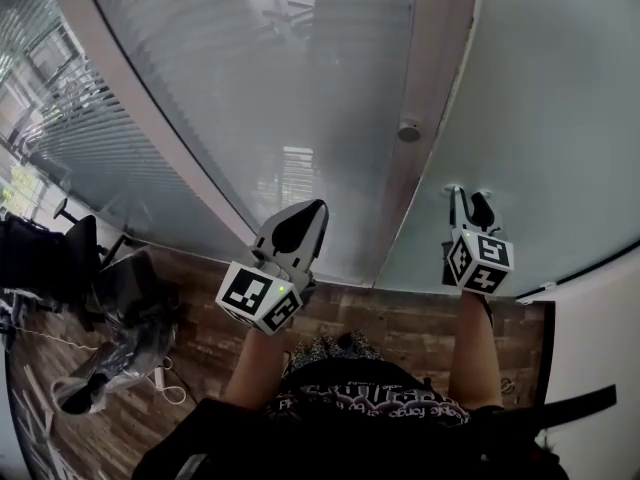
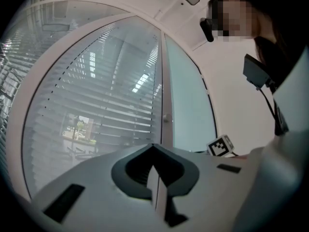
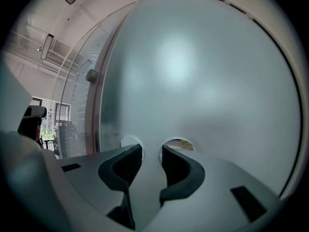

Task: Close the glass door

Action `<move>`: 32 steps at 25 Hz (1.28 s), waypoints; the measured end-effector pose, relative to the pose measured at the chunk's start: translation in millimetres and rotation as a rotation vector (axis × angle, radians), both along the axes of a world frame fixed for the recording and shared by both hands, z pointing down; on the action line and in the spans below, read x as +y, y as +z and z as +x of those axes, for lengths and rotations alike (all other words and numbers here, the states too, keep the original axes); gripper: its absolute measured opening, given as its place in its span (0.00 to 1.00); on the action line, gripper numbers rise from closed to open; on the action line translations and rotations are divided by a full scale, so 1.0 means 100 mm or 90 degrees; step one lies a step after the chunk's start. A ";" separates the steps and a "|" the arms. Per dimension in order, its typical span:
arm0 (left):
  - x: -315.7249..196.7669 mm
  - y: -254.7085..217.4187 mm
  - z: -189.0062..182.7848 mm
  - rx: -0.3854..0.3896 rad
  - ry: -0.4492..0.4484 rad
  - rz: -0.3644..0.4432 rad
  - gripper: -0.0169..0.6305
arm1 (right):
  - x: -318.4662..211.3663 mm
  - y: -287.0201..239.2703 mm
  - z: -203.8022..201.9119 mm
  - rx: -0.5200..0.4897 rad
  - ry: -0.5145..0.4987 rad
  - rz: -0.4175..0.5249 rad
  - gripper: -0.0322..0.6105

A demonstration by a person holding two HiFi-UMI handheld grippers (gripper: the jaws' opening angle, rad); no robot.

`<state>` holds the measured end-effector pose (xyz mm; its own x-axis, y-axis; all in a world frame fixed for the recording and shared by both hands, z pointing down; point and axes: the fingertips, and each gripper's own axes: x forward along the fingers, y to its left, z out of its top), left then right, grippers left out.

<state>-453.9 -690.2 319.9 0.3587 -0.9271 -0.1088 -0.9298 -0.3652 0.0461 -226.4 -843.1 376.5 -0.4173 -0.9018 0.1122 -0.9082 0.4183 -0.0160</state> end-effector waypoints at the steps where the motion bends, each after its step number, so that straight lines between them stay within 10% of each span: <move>1: -0.03 0.02 0.00 0.004 0.002 -0.003 0.02 | -0.03 0.00 0.00 0.000 0.003 0.000 0.25; 32: -0.30 0.05 0.05 0.007 0.049 -0.004 0.02 | -0.06 -0.01 0.03 0.046 0.021 -0.001 0.25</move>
